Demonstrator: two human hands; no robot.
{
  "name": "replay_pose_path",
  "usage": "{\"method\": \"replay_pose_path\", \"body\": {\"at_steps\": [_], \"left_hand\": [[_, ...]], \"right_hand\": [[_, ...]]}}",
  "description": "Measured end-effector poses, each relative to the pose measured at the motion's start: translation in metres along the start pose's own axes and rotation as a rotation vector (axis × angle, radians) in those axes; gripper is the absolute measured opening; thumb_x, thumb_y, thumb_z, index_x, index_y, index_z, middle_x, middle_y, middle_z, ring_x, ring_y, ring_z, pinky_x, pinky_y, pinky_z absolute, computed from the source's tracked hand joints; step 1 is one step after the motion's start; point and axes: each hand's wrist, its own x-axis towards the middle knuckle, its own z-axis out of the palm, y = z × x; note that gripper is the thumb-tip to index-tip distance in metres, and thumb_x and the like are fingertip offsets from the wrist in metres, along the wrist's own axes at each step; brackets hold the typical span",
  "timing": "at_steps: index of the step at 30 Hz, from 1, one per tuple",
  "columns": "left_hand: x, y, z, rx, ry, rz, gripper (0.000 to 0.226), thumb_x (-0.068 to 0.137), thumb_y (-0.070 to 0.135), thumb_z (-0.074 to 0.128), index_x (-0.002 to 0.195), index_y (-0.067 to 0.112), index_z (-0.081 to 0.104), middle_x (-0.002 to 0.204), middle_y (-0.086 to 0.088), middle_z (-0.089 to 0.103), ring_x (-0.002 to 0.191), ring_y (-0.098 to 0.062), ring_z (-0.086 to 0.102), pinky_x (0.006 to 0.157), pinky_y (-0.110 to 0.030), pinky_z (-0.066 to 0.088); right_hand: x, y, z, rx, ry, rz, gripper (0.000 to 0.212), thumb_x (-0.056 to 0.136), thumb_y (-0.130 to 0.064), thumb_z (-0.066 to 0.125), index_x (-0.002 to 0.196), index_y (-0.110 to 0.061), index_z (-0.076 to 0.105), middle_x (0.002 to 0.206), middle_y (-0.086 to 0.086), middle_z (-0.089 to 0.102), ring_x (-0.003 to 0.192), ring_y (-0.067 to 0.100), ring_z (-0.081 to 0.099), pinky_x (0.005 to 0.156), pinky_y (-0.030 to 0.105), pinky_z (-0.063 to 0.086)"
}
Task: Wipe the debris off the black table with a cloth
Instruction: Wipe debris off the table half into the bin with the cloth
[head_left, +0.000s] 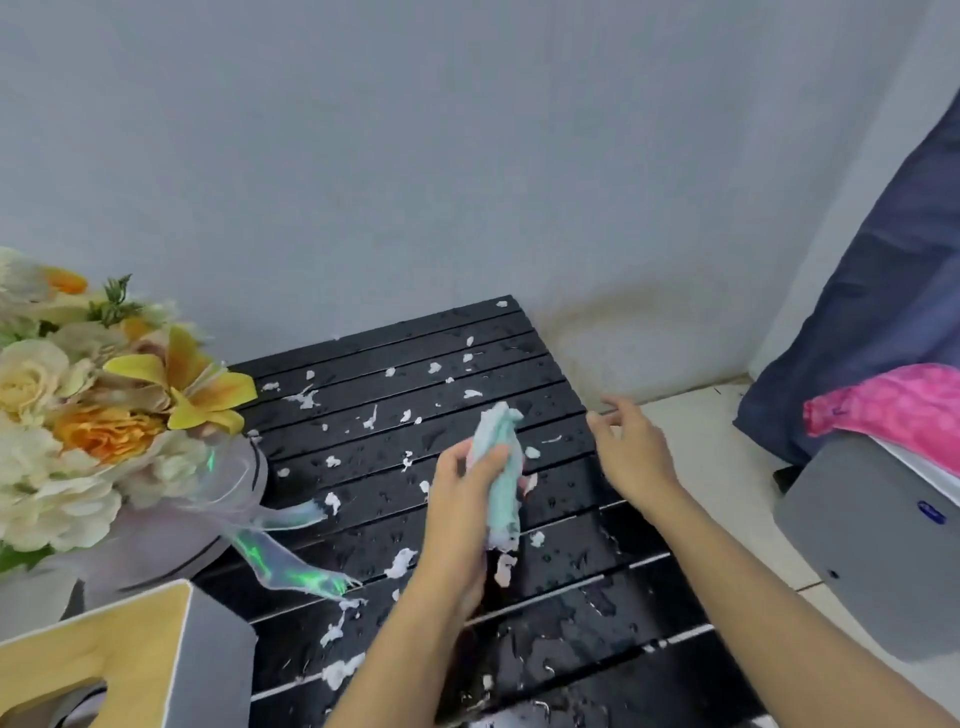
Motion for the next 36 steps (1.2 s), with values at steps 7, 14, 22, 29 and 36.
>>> {"method": "replay_pose_path", "body": {"at_steps": [7, 14, 22, 29, 36], "left_hand": [[0.097, 0.068, -0.024, -0.362, -0.162, -0.097, 0.046, 0.088, 0.036, 0.062, 0.124, 0.006, 0.062, 0.114, -0.015, 0.067, 0.099, -0.027, 0.064, 0.091, -0.037, 0.049], [0.221, 0.097, -0.026, 0.287, 0.156, 0.183, 0.019, 0.084, 0.018, 0.070, 0.099, 0.008, 0.063, 0.085, -0.011, 0.066, 0.068, -0.023, 0.062, 0.062, -0.034, 0.050], [0.349, 0.073, -0.045, 1.489, 0.238, 0.644, 0.033, 0.089, 0.010, 0.051, 0.122, 0.009, 0.057, 0.116, -0.014, 0.057, 0.106, -0.037, 0.052, 0.083, -0.043, 0.041], [0.323, 0.065, -0.044, 1.385, -0.159, 0.742, 0.030, 0.083, -0.002, 0.055, 0.109, 0.009, 0.064, 0.104, -0.006, 0.055, 0.092, -0.023, 0.054, 0.082, -0.035, 0.045], [0.348, 0.065, -0.049, 1.432, 0.229, 0.659, 0.027, 0.085, 0.004, 0.056, 0.112, 0.002, 0.061, 0.106, -0.020, 0.057, 0.094, -0.038, 0.054, 0.077, -0.041, 0.041]], "right_hand": [[0.055, -0.013, 0.036, -0.218, -0.166, -0.047, 0.046, 0.104, -0.044, 0.021, 0.150, -0.037, 0.024, 0.139, 0.009, 0.055, 0.123, 0.033, 0.052, 0.096, 0.047, 0.045], [0.066, -0.006, 0.050, -0.355, -0.077, -0.103, 0.046, 0.104, -0.043, 0.015, 0.149, -0.042, 0.020, 0.073, -0.003, 0.059, 0.069, 0.019, 0.058, 0.063, 0.034, 0.047], [0.067, -0.007, 0.051, -0.395, -0.064, -0.078, 0.047, 0.104, -0.042, 0.014, 0.151, -0.045, 0.017, 0.057, -0.004, 0.052, 0.053, 0.011, 0.052, 0.049, 0.027, 0.037], [0.068, -0.010, 0.050, -0.394, -0.089, -0.053, 0.047, 0.104, -0.042, 0.014, 0.151, -0.047, 0.016, 0.058, -0.004, 0.054, 0.054, 0.012, 0.053, 0.049, 0.028, 0.037], [0.068, -0.010, 0.050, -0.377, -0.105, -0.058, 0.047, 0.104, -0.043, 0.014, 0.151, -0.047, 0.014, 0.057, -0.003, 0.053, 0.053, 0.013, 0.054, 0.049, 0.028, 0.042]]}}
